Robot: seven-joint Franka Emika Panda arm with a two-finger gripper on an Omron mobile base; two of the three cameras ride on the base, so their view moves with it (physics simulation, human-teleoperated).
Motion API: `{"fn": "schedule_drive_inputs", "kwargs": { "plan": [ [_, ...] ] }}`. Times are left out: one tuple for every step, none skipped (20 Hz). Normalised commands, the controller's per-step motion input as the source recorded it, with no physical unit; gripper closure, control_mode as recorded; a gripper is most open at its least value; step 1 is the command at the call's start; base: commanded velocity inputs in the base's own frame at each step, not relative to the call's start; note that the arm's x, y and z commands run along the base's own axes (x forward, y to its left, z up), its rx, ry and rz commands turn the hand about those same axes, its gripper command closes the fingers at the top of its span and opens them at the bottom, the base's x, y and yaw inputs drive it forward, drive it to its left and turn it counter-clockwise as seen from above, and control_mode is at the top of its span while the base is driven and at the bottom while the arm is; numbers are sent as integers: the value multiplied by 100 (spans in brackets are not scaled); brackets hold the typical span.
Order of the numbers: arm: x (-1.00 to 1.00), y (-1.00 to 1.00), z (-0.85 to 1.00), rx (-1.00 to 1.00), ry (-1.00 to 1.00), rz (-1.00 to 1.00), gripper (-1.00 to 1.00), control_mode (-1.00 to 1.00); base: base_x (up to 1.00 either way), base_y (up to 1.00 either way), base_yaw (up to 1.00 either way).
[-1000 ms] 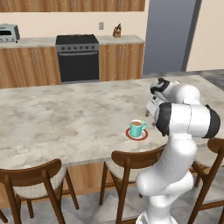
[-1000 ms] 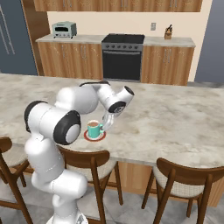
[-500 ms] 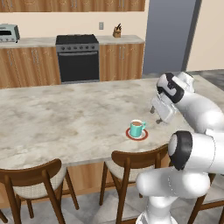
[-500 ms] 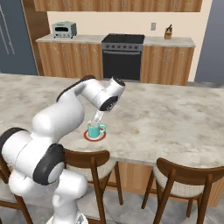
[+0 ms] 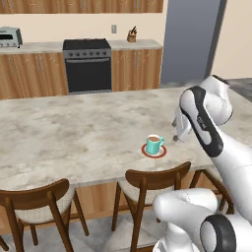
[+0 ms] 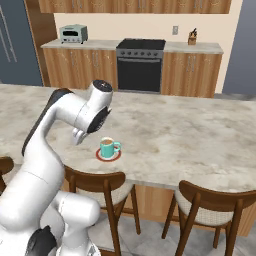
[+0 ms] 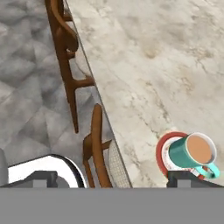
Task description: Pick the cup of tea, navigate to the dining table, and place it on the saucer.
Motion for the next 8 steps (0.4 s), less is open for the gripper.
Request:
{"fn": "schedule_drive_inputs", "kwargs": {
  "plan": [
    [-100, 40, 49, -1, -2, -21, -100, -100, 0, 0, 0],
    [-100, 36, 46, 0, -4, -21, -100, -100, 0, 0, 0],
    [-100, 36, 41, 0, -3, -27, -100, -100, 0, 0, 0],
    [-100, 46, 36, 0, -4, -34, -100, -100, 0, 0, 0],
    [-100, 52, 31, 0, -1, -38, -100, -100, 0, 0, 0],
    [-100, 35, 33, -1, 0, -39, -100, -100, 0, 0, 0],
    [-100, 32, 31, 0, -1, -40, -100, -100, 0, 0, 0],
    [-100, 19, 31, 0, 0, -41, -100, -100, 0, 0, 0]
  ]
}}
